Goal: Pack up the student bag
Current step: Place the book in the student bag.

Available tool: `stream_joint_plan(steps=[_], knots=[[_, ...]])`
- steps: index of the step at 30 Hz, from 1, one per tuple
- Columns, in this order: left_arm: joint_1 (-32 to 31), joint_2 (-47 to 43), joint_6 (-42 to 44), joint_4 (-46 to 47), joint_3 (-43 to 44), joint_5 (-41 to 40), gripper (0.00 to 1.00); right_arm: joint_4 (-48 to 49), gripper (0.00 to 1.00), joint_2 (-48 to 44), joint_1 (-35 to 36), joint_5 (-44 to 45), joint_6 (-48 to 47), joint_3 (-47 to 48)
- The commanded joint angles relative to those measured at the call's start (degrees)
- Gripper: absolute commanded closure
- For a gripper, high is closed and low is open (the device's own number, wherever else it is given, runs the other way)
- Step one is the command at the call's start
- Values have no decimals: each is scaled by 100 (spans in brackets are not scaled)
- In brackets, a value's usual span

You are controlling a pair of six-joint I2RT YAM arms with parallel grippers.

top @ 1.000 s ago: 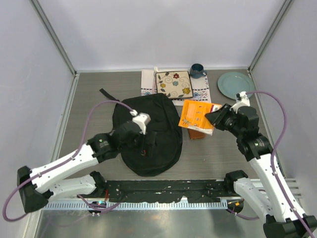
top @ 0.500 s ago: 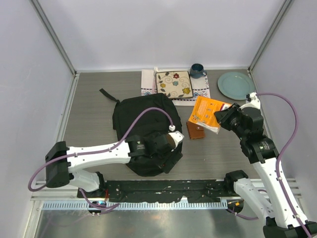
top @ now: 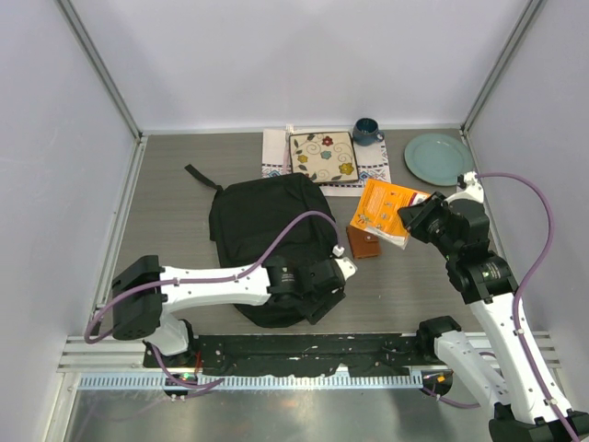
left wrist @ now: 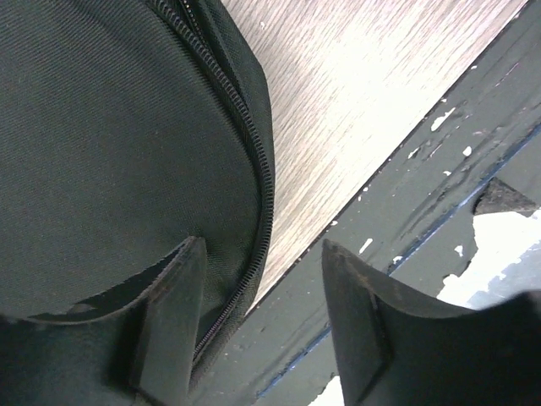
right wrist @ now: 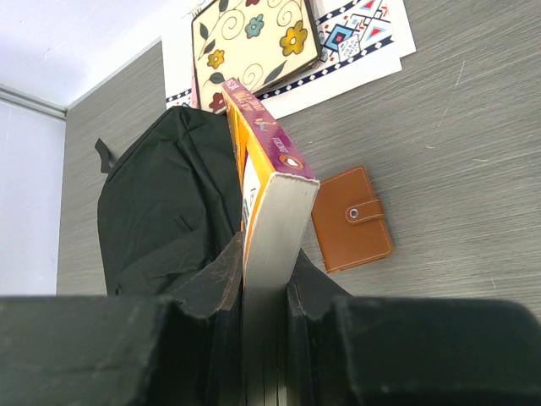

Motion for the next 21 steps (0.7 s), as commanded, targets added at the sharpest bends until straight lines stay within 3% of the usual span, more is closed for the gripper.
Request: stream_joint_plan(steps=[1,4,14,21], knots=[[-98,160,90,-43,323,-98,48,388,100,-33,-23,53,70,111],[-116,230,81,-87,367,-133,63,371,100,-51,-23,53,78,111],[-133,257,81,-193,393,-230,100,380,100,-86,-14,70,96,40],[-133,108,-6,-272,411,-685,100,301,100,-103,-14,105,96,58]])
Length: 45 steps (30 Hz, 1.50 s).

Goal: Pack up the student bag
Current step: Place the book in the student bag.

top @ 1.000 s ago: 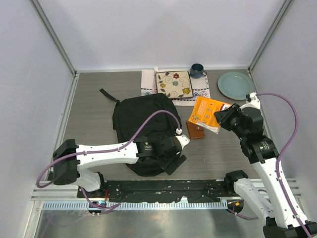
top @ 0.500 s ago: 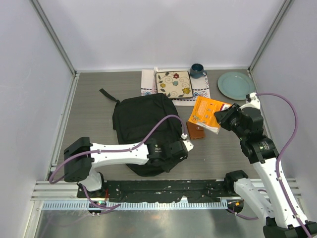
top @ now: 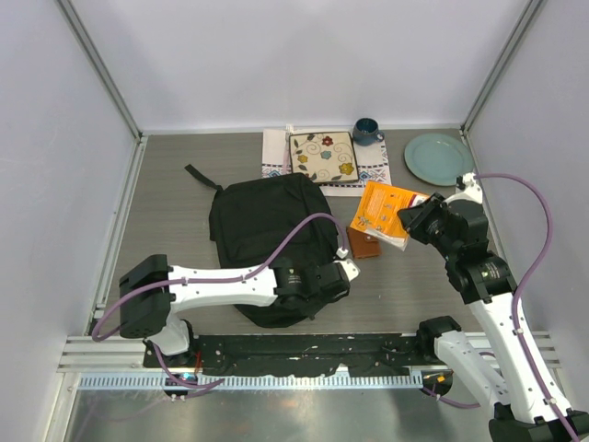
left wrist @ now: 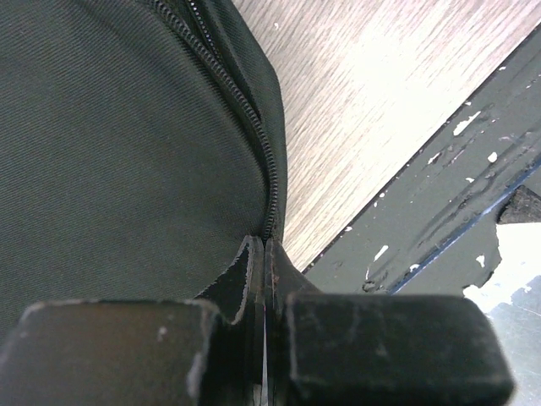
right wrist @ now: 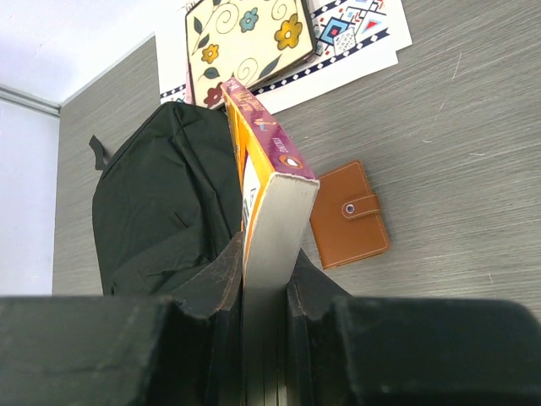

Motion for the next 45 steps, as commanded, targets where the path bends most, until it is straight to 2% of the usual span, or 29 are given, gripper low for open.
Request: stream_joint_plan(steps=[1,5,10,14,17,23,30,33,37,43,45], knots=[[-33,-235,-114,-160,217,-740,100,314,100,-119,-14,129,76,125],[-7,-735,-351,-205,173,-1724,100,7,100,-224,-14,332,-29,283],[608,-1377,-501,-389,330,-2184,100,-459,100,-557,-14,306,-4,337],[1223,-1958,-439,-310,568,-2027,100,-959,100,-1084,-14,-159,295,328],[1514,-2257,-325,-196,778,-1833,100,-1110,100,-1523,-14,-984,715,310],[1532,-2170,-315,-354,1253,-1798,100,-1293,100,-1999,-14,-2461,1534,30],[1532,-2372,-518,102,1253,-1737,100,-1409,100,-2369,-23,-3630,2378,-428],[1532,-2337,-527,225,1350,-1517,100,-1716,100,-2281,-14,-3510,2230,-446],[1532,-2258,-518,287,1456,-1412,100,-1410,100,-2255,-14,-3719,2404,-804],[1523,-2099,-536,481,1614,-1192,100,-6,100,-2184,-14,-3949,2932,-1850],[1523,-2047,-527,490,1675,-1148,100,163,100,-2019,-14,-3887,2968,-1957]])
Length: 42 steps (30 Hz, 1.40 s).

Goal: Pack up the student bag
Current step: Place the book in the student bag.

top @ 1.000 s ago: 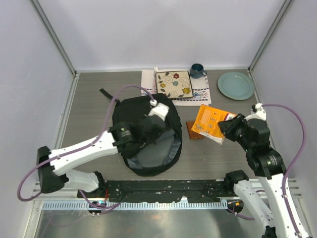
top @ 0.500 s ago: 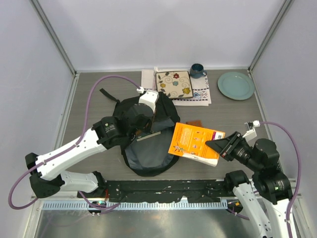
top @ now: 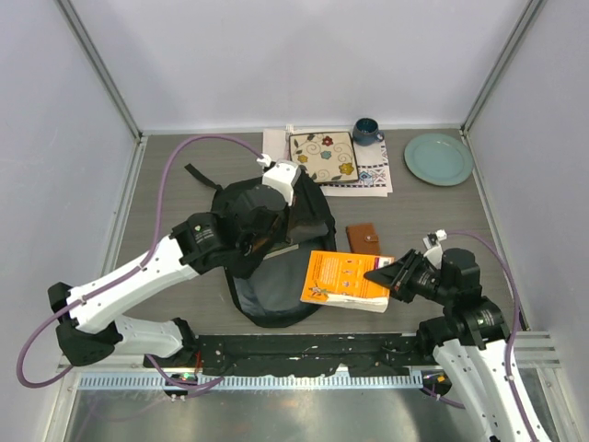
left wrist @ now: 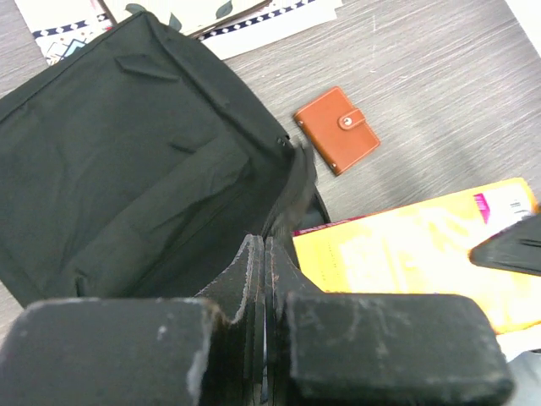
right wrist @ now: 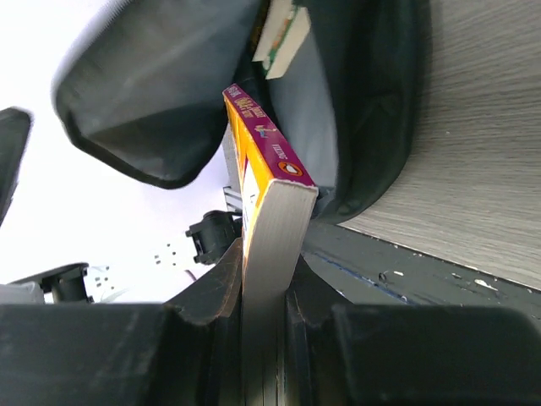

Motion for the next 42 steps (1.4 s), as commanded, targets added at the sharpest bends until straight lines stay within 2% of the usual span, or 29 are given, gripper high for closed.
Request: stream_joint_plan(steps=[1,6,12,15,16,17,19,22,28,34,36,37,42], knots=[[-7,78,-57,566,379,196,100,1333,100,264,-14,-259,432,-239],[-25,131,-66,566,379,232,100,1975,100,511,30,-127,695,-398],[-25,34,-40,522,230,486,100,1783,100,476,170,278,582,-494],[-25,-36,-66,487,-103,1091,72,1800,100,450,179,199,582,-652],[-25,-62,-109,496,-339,1233,55,1800,100,432,179,216,582,-714],[-25,-97,-171,513,-480,1356,48,1809,100,406,170,207,590,-740],[-25,-247,-294,688,-901,1760,33,1835,100,406,170,216,573,-767],[-33,-326,-504,907,-1315,2296,26,1826,100,441,170,216,529,-776],[-182,-133,-760,1040,-1738,2351,23,1827,100,467,188,207,494,-749],[-332,122,-988,1348,-1792,2149,25,1791,100,397,179,190,494,-723],[-358,306,-980,1340,-1748,2025,28,1765,100,379,188,190,502,-705],[-376,376,-997,1331,-1695,1947,33,1756,100,353,188,190,485,-679],[-411,719,-1129,997,-1510,1147,34,1651,100,309,188,172,450,-592]])
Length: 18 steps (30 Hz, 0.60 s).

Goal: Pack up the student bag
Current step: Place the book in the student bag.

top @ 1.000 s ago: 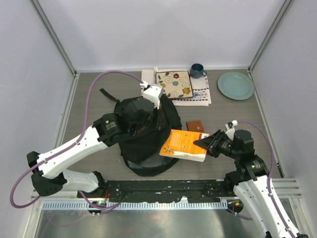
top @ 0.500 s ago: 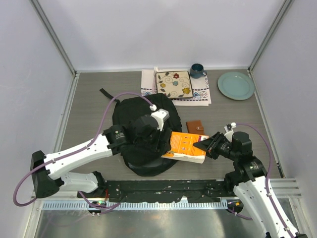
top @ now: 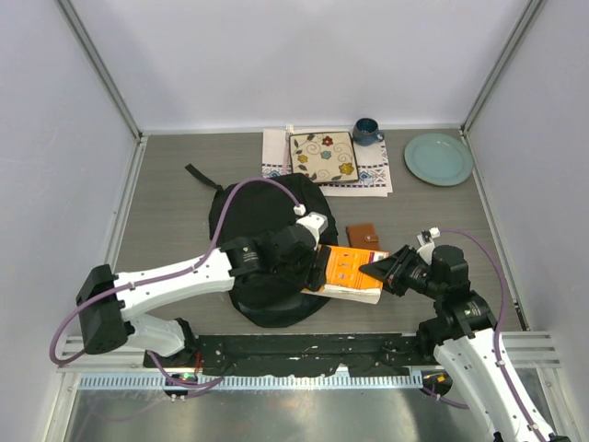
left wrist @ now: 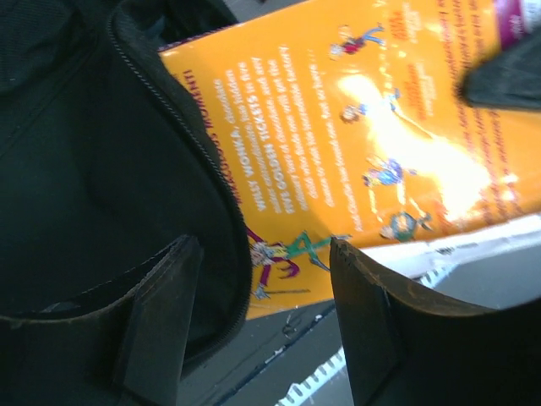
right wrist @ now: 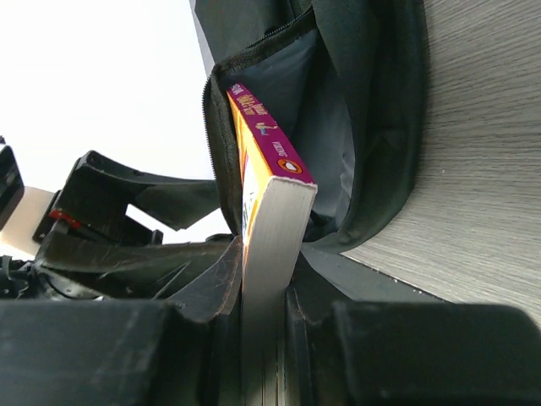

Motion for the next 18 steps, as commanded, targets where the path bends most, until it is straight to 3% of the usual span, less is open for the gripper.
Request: stream_joint_plan(steps=[1,6,8,15,18], knots=[[-40,191,-170,-115,339,-823,34,291,100,-106,31,-57,-5,294],[-66,393,-170,-344,506,-1131,42,239,100,-141,31,-66,-31,373],[-101,481,-135,-432,576,-1193,49,238,100,-150,31,-57,-31,391],[-189,709,-38,-582,699,-1219,100,265,100,-150,31,-57,-31,391],[-189,675,15,-617,743,-1316,100,116,100,-177,31,48,-57,382]])
